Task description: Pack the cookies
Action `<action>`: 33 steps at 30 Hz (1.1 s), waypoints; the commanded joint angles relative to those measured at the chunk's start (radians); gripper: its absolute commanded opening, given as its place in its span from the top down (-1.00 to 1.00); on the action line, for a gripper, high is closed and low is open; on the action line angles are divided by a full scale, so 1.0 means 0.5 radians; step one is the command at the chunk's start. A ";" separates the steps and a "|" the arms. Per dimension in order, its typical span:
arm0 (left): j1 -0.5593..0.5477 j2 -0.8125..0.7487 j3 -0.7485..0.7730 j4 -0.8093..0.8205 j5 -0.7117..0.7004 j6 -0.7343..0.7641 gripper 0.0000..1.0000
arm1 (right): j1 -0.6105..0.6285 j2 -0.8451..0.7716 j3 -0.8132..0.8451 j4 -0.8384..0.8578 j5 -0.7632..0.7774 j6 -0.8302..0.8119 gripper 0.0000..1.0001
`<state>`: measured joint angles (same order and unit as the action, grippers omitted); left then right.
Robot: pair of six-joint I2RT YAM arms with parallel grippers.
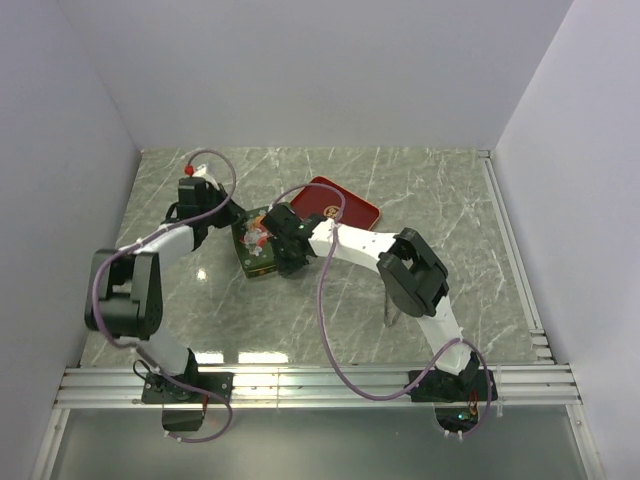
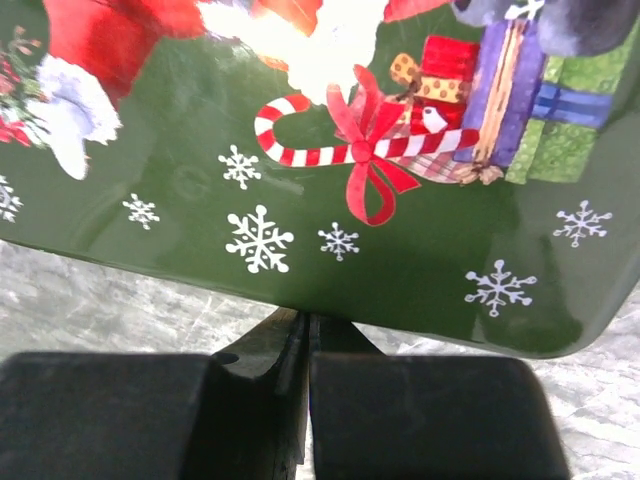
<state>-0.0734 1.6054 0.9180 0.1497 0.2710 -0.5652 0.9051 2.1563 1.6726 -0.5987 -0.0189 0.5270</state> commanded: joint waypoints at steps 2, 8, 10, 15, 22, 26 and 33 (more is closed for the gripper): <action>-0.003 0.222 0.081 0.017 -0.146 0.023 0.99 | -0.022 0.059 0.143 -0.024 0.044 0.004 1.00; 0.006 0.265 0.167 -0.033 -0.156 0.026 0.99 | -0.025 0.090 0.204 -0.051 0.044 0.020 1.00; 0.009 0.250 0.207 -0.063 -0.159 0.029 0.99 | -0.028 0.087 0.201 -0.045 0.044 0.023 1.00; 0.006 0.201 0.305 -0.109 -0.149 0.014 0.99 | -0.034 0.090 0.204 -0.039 0.044 0.035 1.00; 0.006 0.069 0.333 -0.134 -0.201 -0.038 0.99 | -0.037 0.069 0.208 -0.045 0.044 0.023 1.00; 0.006 -0.069 0.321 -0.143 -0.229 -0.063 0.99 | -0.034 -0.011 0.101 -0.002 0.044 0.004 1.00; 0.006 -0.305 0.275 -0.198 -0.284 -0.069 0.94 | -0.034 -0.213 -0.099 0.029 0.065 -0.032 1.00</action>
<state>-0.0708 1.5280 1.0439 0.0582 0.1566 -0.5926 0.8978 2.1468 1.6463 -0.6056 -0.0078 0.5278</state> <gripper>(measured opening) 0.023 0.007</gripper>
